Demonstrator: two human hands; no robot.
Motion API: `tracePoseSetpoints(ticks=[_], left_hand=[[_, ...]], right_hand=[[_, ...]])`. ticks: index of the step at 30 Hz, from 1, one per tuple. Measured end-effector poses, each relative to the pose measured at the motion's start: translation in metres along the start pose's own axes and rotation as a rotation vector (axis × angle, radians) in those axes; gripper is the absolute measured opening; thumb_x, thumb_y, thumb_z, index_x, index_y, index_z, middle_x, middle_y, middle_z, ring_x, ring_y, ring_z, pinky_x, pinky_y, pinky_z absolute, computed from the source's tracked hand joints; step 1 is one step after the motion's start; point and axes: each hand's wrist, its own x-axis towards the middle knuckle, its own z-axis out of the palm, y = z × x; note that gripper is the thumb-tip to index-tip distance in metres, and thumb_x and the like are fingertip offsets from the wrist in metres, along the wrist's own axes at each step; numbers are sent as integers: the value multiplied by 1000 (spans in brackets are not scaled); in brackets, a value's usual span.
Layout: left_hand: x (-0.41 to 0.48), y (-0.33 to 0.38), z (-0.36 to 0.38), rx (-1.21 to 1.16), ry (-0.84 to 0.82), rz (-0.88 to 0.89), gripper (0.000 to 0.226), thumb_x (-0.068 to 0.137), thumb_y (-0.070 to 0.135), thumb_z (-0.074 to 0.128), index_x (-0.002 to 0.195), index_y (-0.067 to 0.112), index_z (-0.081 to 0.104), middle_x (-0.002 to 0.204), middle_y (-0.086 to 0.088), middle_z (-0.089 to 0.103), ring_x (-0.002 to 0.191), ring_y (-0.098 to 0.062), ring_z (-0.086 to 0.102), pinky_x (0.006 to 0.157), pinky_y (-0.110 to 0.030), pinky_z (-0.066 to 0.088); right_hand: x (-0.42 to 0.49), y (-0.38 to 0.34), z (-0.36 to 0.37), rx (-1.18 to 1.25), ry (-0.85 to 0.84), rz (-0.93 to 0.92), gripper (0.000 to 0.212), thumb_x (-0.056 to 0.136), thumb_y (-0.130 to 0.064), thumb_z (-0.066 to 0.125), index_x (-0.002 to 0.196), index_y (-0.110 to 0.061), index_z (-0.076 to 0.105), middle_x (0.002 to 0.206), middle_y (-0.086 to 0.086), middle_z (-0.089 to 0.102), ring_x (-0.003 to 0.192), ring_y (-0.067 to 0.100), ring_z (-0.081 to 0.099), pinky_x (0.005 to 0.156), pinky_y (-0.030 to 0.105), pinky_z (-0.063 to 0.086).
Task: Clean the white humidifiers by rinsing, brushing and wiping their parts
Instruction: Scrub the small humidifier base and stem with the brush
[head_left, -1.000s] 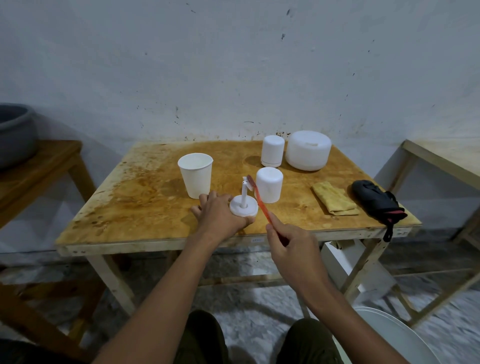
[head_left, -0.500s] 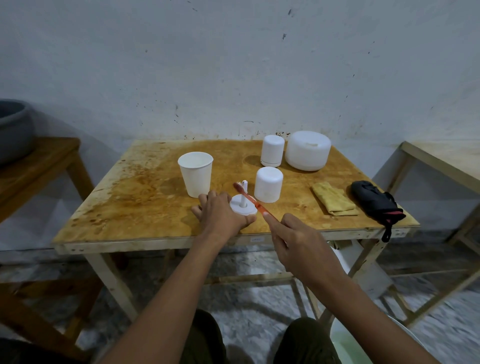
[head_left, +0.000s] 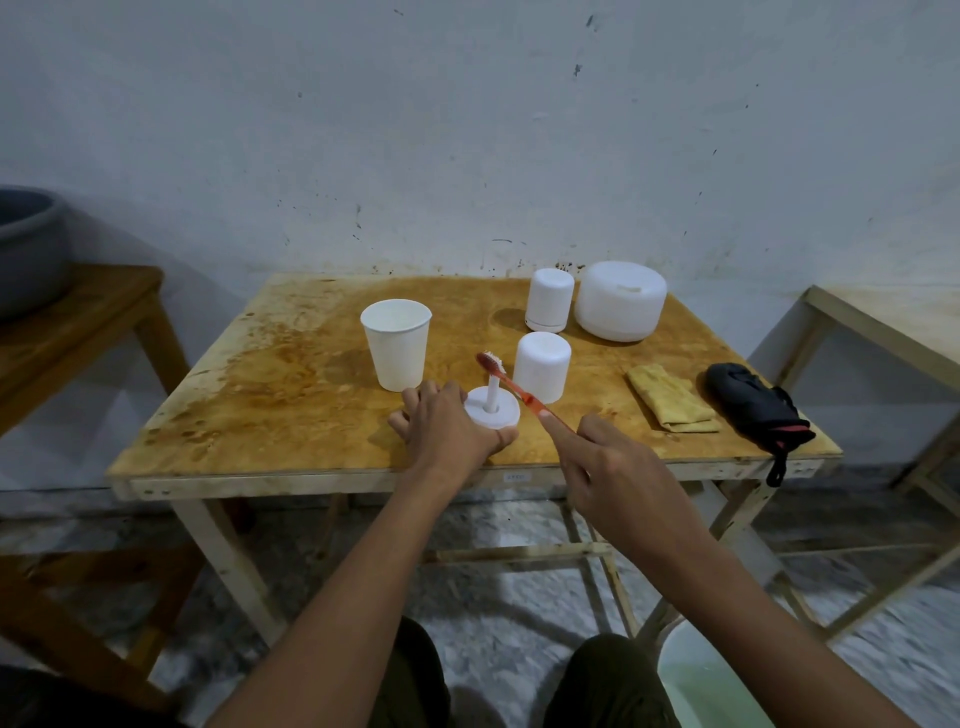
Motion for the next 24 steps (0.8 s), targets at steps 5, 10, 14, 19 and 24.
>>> tracePoseSetpoints(ticks=[5,10,14,19,24], left_hand=[[0,-1,0,-9,2,6,75,70,64,74,128,22,51,136,-2,46,129,-24,32,99,-40,26],[0,0,-1,-12,-13,2,76,70,65,74,128,22,51,137,-2,46,130,-25,32,99,-40,26],[1,0,-1,-16,-17,-3,75,69,64,75,127,22,52,136,-2,46,130,-24,32,100,-40,26],[0,-1,-2,-40,-22,1,74,68,64,76,124,22,53,134,-1,47,129,-24,31,99,-41,26],[0,-1,-3,-39,-25,2,75,69,65,75,126,22,52,137,-2,46,131,-25,31,101,-42,26]], right_hand=[[4,-2,-6,2,-33,-3,48,86,-4,69,132,-10,61,71,-3,44,46,11,38,37,21,31],[6,-1,-8,-25,-56,-32,49,82,-2,71,130,-9,62,73,-6,37,47,9,34,39,17,23],[4,1,-6,-12,-45,-16,51,83,-2,71,133,-10,60,76,-8,35,48,7,34,39,18,29],[1,4,-4,-2,-49,0,51,85,-3,69,134,-11,59,76,-7,35,47,9,36,37,21,33],[2,3,-3,2,-65,-9,50,84,-2,70,133,-11,60,73,-7,37,46,10,36,35,22,33]])
